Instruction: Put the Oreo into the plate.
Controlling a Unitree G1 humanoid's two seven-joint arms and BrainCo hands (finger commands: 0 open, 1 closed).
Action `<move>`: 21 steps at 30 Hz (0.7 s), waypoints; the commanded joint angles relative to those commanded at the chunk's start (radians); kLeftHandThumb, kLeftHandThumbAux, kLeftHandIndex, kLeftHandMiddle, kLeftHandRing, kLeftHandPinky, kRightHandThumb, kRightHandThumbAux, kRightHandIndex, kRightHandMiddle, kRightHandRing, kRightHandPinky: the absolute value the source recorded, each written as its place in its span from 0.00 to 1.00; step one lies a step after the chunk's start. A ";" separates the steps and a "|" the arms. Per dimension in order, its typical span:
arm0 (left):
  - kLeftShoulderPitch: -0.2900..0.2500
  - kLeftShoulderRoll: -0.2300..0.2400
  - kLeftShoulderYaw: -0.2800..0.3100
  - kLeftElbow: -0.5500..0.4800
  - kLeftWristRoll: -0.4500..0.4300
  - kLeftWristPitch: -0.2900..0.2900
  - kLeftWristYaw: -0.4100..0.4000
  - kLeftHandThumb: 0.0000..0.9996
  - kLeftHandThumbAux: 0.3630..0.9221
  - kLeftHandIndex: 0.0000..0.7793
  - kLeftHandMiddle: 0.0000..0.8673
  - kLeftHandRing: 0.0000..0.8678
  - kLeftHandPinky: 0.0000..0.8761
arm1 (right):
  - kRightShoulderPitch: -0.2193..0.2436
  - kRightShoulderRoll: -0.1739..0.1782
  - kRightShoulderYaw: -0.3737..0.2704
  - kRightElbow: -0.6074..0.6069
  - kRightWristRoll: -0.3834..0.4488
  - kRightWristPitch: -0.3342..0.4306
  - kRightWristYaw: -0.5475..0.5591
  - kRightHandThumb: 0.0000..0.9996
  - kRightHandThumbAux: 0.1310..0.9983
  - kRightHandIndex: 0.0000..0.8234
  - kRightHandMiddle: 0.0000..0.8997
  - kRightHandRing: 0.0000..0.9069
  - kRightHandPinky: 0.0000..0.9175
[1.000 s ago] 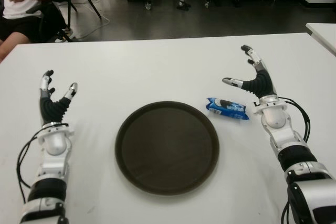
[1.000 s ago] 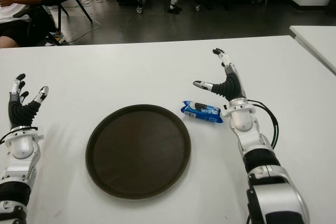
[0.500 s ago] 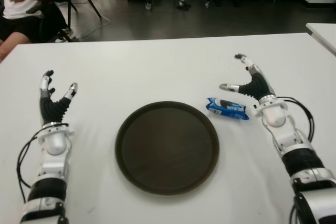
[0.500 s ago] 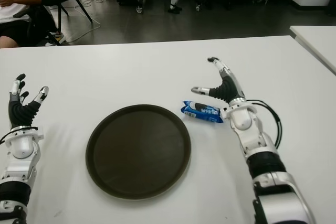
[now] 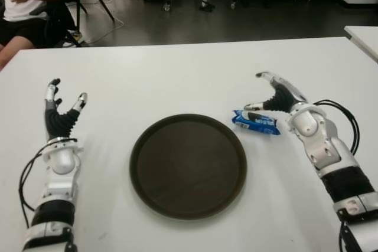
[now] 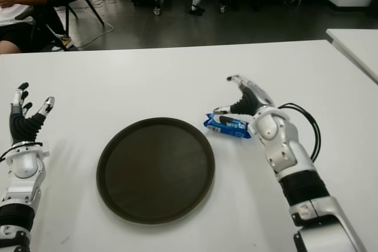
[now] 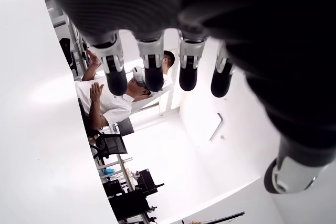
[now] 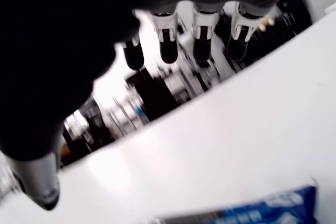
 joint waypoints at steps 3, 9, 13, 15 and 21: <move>0.001 -0.001 -0.001 -0.003 0.001 0.001 0.001 0.00 0.42 0.02 0.00 0.00 0.00 | 0.000 -0.009 0.017 -0.028 -0.020 0.041 0.034 0.00 0.58 0.00 0.02 0.02 0.04; 0.004 -0.004 -0.002 -0.010 0.003 0.003 0.003 0.00 0.42 0.02 0.00 0.00 0.00 | -0.013 -0.029 0.056 -0.099 -0.069 0.142 0.130 0.00 0.56 0.00 0.03 0.02 0.04; 0.006 -0.006 -0.003 -0.016 0.004 0.005 0.004 0.00 0.42 0.02 0.00 0.00 0.00 | -0.015 -0.042 0.073 -0.134 -0.095 0.182 0.174 0.00 0.57 0.00 0.03 0.02 0.03; 0.007 -0.006 -0.003 -0.019 0.004 0.006 0.004 0.00 0.42 0.02 0.00 0.00 0.00 | -0.019 -0.049 0.081 -0.144 -0.105 0.194 0.196 0.00 0.58 0.00 0.03 0.01 0.02; 0.008 -0.008 -0.004 -0.024 0.006 0.009 0.006 0.00 0.42 0.02 0.00 0.00 0.00 | -0.029 -0.066 0.094 -0.162 -0.116 0.212 0.242 0.00 0.60 0.00 0.02 0.01 0.00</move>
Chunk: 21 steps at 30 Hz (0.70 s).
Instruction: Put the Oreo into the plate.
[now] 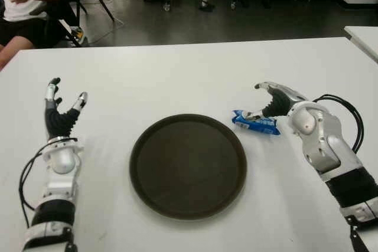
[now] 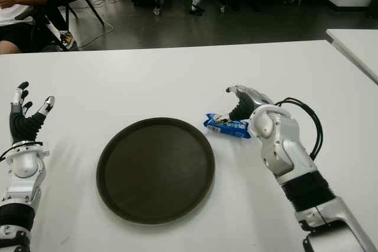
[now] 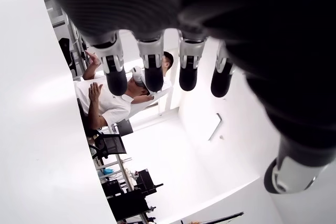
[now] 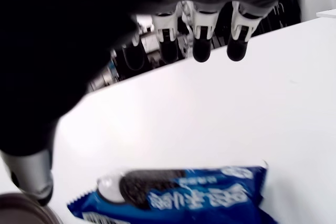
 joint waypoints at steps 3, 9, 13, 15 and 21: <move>0.000 -0.001 -0.001 -0.002 0.001 0.001 0.001 0.00 0.42 0.02 0.00 0.00 0.00 | -0.008 -0.010 0.006 -0.007 -0.002 0.006 0.023 0.00 0.61 0.00 0.02 0.00 0.00; 0.001 -0.004 -0.003 -0.009 0.003 0.006 0.004 0.00 0.42 0.02 0.00 0.00 0.00 | -0.022 -0.035 0.027 -0.038 -0.025 0.029 0.094 0.00 0.61 0.00 0.03 0.00 0.00; 0.002 -0.005 -0.005 -0.014 0.004 0.009 0.006 0.00 0.42 0.02 0.00 0.00 0.00 | -0.026 -0.046 0.032 -0.054 -0.028 0.035 0.123 0.00 0.61 0.00 0.03 0.00 0.00; 0.003 -0.006 -0.005 -0.017 0.004 0.010 0.007 0.00 0.42 0.02 0.00 0.00 0.00 | -0.028 -0.051 0.034 -0.053 -0.026 0.033 0.130 0.00 0.61 0.00 0.04 0.00 0.00; 0.008 -0.011 -0.006 -0.027 0.007 0.014 0.009 0.00 0.42 0.02 0.00 0.00 0.00 | -0.049 -0.072 0.056 -0.037 -0.034 0.024 0.174 0.00 0.60 0.00 0.05 0.01 0.00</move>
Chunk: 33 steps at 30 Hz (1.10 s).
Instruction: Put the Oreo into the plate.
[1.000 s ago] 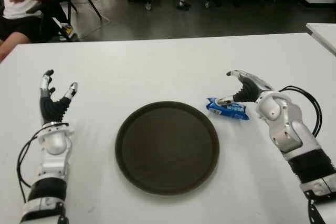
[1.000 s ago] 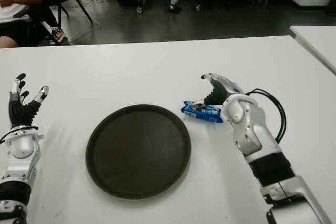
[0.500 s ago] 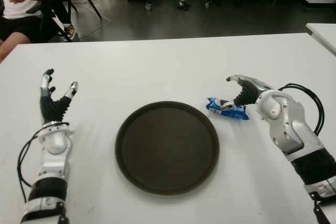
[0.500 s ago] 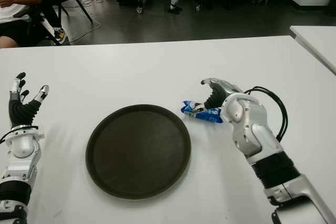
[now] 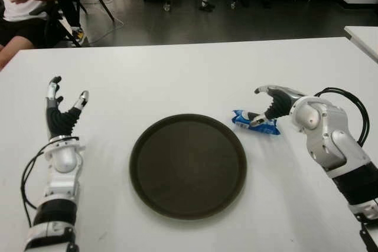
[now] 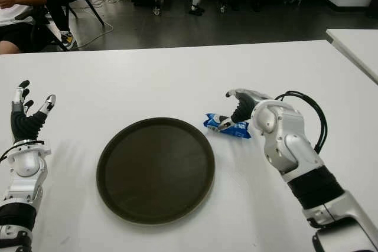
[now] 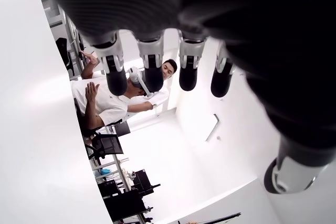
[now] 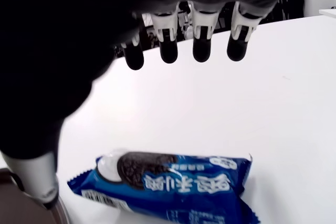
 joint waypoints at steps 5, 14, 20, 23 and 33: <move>0.003 -0.002 0.000 -0.007 0.001 0.004 0.001 0.00 0.42 0.02 0.00 0.00 0.00 | -0.018 -0.022 0.015 0.018 0.008 -0.038 0.043 0.00 0.59 0.00 0.05 0.01 0.00; 0.009 -0.002 -0.001 -0.018 0.001 0.008 0.001 0.00 0.42 0.02 0.00 0.00 0.00 | -0.044 -0.027 0.029 0.078 0.011 -0.080 0.052 0.00 0.57 0.01 0.05 0.01 0.00; 0.009 0.000 0.001 -0.017 -0.002 0.007 -0.001 0.00 0.42 0.02 0.00 0.00 0.00 | -0.050 -0.018 0.028 0.115 0.015 -0.109 0.032 0.00 0.60 0.03 0.07 0.03 0.00; 0.009 0.002 0.001 -0.014 -0.003 0.006 -0.003 0.00 0.42 0.02 0.00 0.00 0.00 | -0.054 -0.013 0.029 0.129 0.014 -0.117 0.031 0.00 0.61 0.03 0.07 0.03 0.00; 0.006 0.005 0.003 -0.008 -0.005 0.004 -0.005 0.00 0.42 0.02 0.00 0.00 0.00 | -0.075 0.008 0.040 0.206 0.010 -0.142 0.008 0.00 0.60 0.03 0.07 0.03 0.00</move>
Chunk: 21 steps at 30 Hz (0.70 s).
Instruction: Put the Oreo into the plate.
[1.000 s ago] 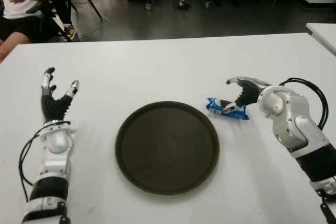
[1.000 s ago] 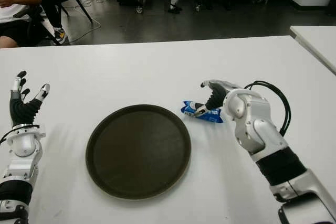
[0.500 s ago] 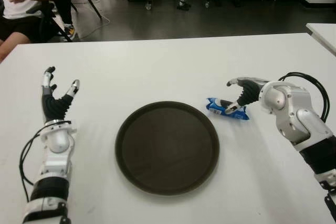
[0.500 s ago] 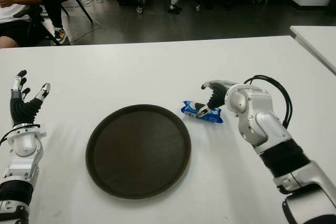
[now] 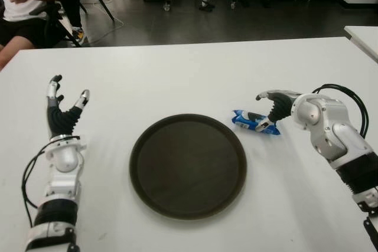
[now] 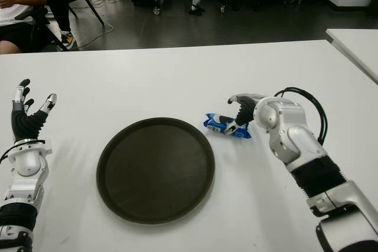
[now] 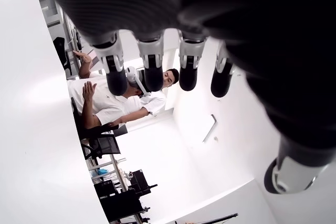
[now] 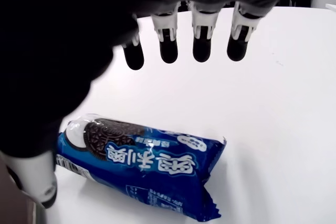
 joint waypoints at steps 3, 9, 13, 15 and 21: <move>-0.001 0.001 0.001 0.004 -0.001 -0.001 -0.001 0.00 0.42 0.02 0.00 0.00 0.00 | -0.011 0.019 0.006 0.067 0.003 -0.023 -0.036 0.00 0.61 0.03 0.07 0.03 0.00; -0.001 0.002 0.001 0.005 -0.002 -0.002 -0.002 0.00 0.42 0.02 0.00 0.00 0.00 | -0.031 0.041 0.010 0.150 0.009 -0.053 -0.075 0.00 0.62 0.03 0.06 0.02 0.00; -0.002 0.003 0.002 0.005 -0.002 -0.002 -0.002 0.00 0.42 0.02 0.00 0.00 0.00 | -0.036 0.053 0.005 0.186 0.018 -0.069 -0.095 0.00 0.62 0.04 0.07 0.03 0.00; -0.002 0.003 0.002 0.005 -0.002 -0.002 -0.002 0.00 0.42 0.02 0.00 0.00 0.00 | -0.037 0.058 0.004 0.202 0.021 -0.077 -0.105 0.00 0.62 0.04 0.08 0.03 0.00; -0.002 0.003 0.002 0.005 -0.002 -0.002 -0.002 0.00 0.42 0.02 0.00 0.00 0.00 | -0.049 0.086 0.000 0.266 0.034 -0.083 -0.131 0.00 0.62 0.06 0.10 0.05 0.00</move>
